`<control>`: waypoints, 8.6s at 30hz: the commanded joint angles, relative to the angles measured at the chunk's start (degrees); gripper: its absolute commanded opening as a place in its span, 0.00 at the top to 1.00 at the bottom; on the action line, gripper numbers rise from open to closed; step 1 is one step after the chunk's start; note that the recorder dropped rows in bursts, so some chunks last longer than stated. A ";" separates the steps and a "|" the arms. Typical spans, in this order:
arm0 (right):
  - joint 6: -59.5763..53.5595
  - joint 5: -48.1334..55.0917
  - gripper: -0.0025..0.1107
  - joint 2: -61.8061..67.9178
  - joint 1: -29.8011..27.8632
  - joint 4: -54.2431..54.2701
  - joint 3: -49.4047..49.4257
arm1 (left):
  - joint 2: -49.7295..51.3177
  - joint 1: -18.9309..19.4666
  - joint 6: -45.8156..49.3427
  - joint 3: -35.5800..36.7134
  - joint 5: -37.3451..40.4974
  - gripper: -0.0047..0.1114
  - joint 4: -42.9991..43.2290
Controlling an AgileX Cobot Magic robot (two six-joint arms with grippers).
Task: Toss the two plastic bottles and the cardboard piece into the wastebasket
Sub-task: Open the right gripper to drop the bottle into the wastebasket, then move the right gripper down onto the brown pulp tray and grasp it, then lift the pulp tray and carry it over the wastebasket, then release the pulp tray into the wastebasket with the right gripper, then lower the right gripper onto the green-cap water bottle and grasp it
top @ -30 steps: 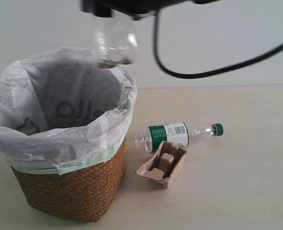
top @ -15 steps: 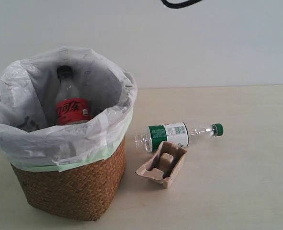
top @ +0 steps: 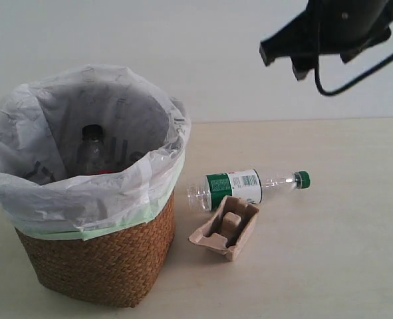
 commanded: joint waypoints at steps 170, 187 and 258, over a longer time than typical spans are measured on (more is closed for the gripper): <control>3.98 -23.46 0.17 -2.05 14.00 24.11 -8.15 | -0.18 -0.37 -0.50 -0.21 -0.43 0.03 -0.12; 9.82 -2.34 0.52 -2.05 0.99 -6.42 4.24 | -0.18 -0.37 -0.50 -0.21 -0.43 0.03 -0.12; -34.28 -25.76 0.45 24.45 -0.74 -2.45 9.17 | -0.18 -0.37 -0.50 -0.21 -0.43 0.03 -0.12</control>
